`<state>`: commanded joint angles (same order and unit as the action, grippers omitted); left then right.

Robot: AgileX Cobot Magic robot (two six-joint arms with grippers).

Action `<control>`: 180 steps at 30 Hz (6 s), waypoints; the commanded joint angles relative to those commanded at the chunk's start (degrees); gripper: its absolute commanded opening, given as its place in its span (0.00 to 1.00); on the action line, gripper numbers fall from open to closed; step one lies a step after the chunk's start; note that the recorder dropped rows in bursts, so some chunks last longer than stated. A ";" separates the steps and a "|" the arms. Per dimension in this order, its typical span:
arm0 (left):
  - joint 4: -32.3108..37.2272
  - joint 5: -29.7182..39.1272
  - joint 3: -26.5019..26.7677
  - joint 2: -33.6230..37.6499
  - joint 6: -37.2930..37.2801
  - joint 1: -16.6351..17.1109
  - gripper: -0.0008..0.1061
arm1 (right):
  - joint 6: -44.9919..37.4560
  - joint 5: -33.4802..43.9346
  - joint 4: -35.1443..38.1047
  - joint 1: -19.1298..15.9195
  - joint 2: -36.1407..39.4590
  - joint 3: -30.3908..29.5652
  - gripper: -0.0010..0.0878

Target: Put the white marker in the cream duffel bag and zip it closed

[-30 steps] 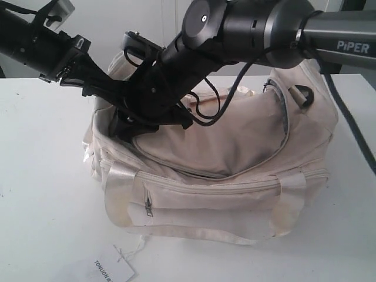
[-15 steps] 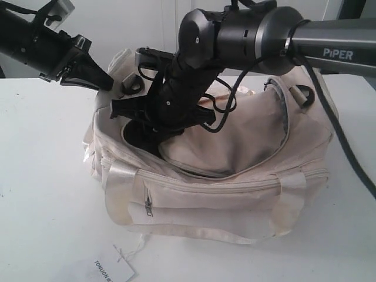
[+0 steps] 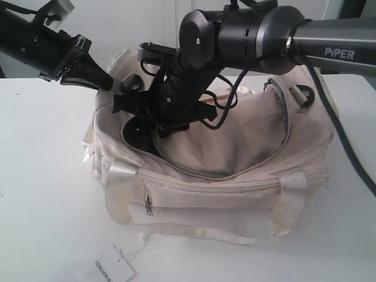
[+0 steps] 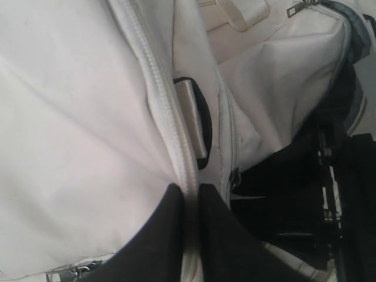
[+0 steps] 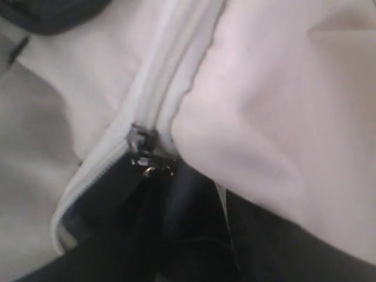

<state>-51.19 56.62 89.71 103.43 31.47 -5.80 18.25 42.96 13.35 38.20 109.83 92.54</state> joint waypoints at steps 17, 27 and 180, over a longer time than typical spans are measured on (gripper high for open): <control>0.00 0.14 0.00 0.00 0.00 0.00 0.01 | -3.64 0.40 10.83 0.00 1.01 0.00 0.42; 0.00 0.39 0.00 0.00 0.00 0.00 0.01 | -2.85 -0.57 8.90 0.00 2.37 0.00 0.42; 32.11 0.90 0.00 0.00 -7.81 0.00 0.01 | -22.13 27.00 -22.20 -4.64 -15.93 0.10 0.01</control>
<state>-19.08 57.52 89.71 103.43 23.66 -5.80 -3.87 69.96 -8.85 33.56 93.90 92.64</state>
